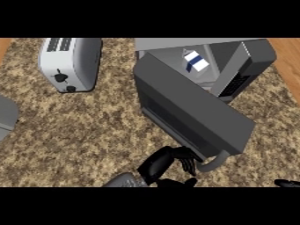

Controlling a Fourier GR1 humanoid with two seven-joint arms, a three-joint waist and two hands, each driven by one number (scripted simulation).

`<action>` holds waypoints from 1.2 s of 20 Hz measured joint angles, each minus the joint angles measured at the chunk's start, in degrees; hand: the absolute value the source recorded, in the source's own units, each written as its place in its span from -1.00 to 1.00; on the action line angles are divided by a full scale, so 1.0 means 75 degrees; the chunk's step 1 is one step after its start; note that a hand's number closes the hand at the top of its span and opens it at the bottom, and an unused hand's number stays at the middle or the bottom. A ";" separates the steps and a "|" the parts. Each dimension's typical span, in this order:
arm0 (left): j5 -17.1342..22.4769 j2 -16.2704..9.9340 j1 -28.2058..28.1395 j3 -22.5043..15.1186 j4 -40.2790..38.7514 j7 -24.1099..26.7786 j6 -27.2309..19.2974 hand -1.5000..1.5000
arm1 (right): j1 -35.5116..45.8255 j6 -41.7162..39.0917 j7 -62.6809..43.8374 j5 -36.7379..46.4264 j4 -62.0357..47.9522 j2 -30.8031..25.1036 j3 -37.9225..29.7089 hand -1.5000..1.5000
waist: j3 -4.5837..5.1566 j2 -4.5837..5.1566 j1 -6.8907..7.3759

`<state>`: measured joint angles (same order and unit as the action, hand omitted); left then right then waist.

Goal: Pick up the milk, place it into the microwave and close the microwave

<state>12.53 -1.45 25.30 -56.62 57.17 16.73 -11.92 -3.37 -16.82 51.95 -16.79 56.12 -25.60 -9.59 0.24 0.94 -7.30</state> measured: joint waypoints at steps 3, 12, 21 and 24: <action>0.0344 -0.0041 0.0387 -0.0148 -0.0079 -0.0154 -0.0398 1.00 | 0.0086 -0.0030 -0.0128 -0.0080 0.0263 -0.0010 0.0110 -1.00 | -0.0001 0.0039 -0.0175; 0.1145 -0.0008 0.1674 -0.0047 -0.0191 -0.0156 -0.1256 1.00 | 0.0334 -0.0269 -0.0561 -0.0214 0.0901 -0.0227 0.0493 -1.00 | 0.0011 0.0151 -0.0769; 0.1801 0.0031 0.2904 0.0227 -0.0584 -0.0130 -0.1734 1.00 | 0.0781 -0.0455 -0.0907 -0.0469 0.1358 -0.0541 0.0580 -1.00 | -0.0014 0.0304 -0.1322; 0.2007 0.0023 0.3226 0.0323 -0.0796 -0.0161 -0.1855 1.00 | 0.0948 -0.0547 -0.1032 -0.0592 0.1502 -0.0578 0.0636 -1.00 | -0.0022 0.0366 -0.1467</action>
<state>27.59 -1.28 49.50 -54.20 51.20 15.53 -25.83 3.74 -20.92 44.21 -21.23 67.38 -29.94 -4.82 0.07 3.69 -18.30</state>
